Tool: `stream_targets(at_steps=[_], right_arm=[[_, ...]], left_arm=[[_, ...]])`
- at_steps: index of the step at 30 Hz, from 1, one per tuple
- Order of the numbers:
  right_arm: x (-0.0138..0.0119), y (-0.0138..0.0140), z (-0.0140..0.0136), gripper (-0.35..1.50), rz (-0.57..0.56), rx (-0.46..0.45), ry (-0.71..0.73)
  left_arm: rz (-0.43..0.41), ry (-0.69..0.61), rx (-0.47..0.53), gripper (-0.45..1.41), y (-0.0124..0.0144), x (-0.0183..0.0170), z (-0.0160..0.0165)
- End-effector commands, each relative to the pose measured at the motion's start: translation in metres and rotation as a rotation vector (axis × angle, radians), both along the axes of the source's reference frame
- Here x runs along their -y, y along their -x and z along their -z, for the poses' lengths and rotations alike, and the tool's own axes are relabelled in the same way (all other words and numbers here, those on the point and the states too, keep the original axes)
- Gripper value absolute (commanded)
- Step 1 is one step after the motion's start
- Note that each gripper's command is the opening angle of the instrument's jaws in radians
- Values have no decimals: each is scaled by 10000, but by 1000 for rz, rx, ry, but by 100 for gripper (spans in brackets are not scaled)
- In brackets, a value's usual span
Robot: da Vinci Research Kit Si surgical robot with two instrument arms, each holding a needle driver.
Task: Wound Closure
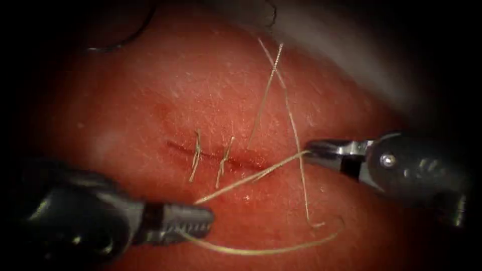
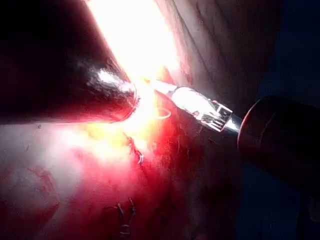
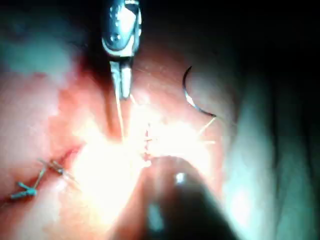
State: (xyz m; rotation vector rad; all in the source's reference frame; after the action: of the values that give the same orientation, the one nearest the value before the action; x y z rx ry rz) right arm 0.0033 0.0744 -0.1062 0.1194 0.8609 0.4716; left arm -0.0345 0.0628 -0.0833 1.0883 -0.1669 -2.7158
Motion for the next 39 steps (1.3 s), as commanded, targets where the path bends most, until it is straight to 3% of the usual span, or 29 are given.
stream_targets(at_steps=[1,3,4,5,8,15,18,25,34,39], right_arm=[[-6,0,0,19,-22,-27,13],[-8,4,5,88,-57,-69,14],[-8,6,7,104,-68,-77,21],[-6,10,12,120,-81,-79,27],[5,14,17,126,-81,-77,31],[23,11,36,126,-86,-86,5],[36,7,51,96,-66,-98,-8],[49,-2,79,93,-23,-130,39],[54,-8,89,96,13,-151,46],[60,-23,96,76,32,-172,39]], left_arm=[[-6,-2,-6,-35,1,3,-4],[-13,4,-8,-35,-5,3,-2],[-16,6,-8,-35,-6,3,0],[-22,12,-9,-35,-7,3,3],[-36,23,-10,-35,-3,3,17],[-48,30,3,-35,6,-8,49],[-37,38,3,-35,-1,-17,55],[12,44,-4,-35,-9,-39,50],[30,49,-24,-35,-16,-47,36],[34,48,-18,-35,-16,-49,33]])
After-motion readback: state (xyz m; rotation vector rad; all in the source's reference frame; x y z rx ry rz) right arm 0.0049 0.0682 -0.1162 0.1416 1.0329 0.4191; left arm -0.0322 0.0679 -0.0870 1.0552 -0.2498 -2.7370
